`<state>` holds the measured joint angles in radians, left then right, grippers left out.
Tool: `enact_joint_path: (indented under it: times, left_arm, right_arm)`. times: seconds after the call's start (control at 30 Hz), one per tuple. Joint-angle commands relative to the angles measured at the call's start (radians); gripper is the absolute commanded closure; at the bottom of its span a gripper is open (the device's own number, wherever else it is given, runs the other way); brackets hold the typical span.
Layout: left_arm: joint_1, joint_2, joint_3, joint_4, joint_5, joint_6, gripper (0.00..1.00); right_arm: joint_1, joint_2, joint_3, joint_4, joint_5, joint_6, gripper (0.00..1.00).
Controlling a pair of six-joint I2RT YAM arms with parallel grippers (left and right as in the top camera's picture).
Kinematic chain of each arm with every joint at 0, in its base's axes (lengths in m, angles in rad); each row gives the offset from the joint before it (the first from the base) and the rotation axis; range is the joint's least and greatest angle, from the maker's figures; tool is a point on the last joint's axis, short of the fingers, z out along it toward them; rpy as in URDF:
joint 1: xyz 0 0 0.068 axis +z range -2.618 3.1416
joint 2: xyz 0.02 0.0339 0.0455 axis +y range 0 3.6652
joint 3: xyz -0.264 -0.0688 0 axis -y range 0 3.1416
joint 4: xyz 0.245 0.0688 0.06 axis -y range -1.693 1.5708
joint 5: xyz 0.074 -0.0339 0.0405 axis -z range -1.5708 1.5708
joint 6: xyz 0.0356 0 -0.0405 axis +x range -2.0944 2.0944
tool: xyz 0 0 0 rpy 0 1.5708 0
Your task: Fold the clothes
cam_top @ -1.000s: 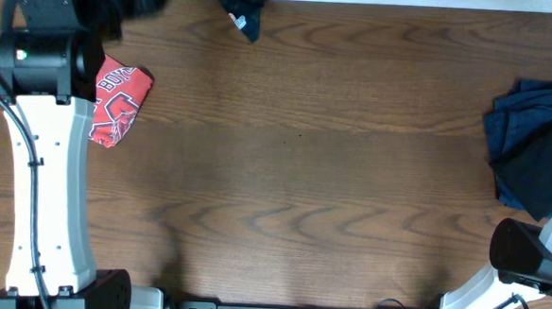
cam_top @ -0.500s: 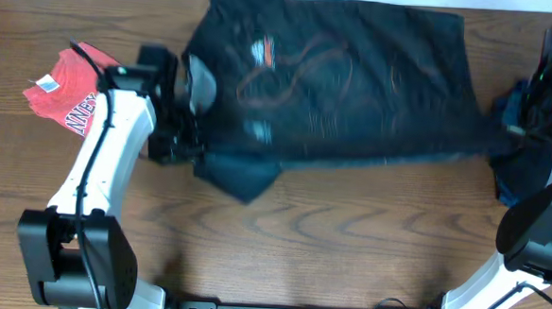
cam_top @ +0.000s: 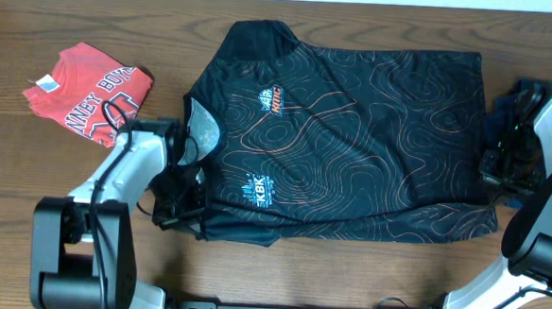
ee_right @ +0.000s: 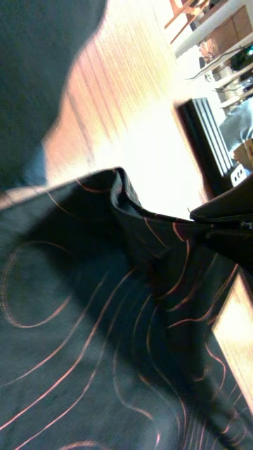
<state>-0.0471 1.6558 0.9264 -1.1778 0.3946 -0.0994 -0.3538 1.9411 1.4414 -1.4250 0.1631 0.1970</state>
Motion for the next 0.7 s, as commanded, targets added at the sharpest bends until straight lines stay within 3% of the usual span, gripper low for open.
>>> enact_joint_path:
  times: [0.0, 0.27, 0.43, 0.67]
  left_arm:
    - [0.002, -0.07, -0.026, -0.001, 0.017, 0.012, 0.94]
    - [0.019, -0.257, -0.026, 0.03, 0.013, -0.055, 0.94]
    - [0.02, -0.31, -0.026, 0.158, 0.013, -0.105, 0.94]
    - [0.037, -0.309, -0.026, 0.393, 0.014, -0.269, 0.94]
  right_arm:
    - [-0.006, -0.071, -0.028, 0.014, -0.018, -0.005, 0.99]
    - [-0.006, -0.124, -0.028, 0.052, -0.018, 0.002, 0.99]
    - [-0.006, -0.123, -0.029, 0.138, -0.041, 0.018, 0.99]
    - [-0.006, -0.123, -0.029, 0.293, -0.054, 0.035, 0.99]
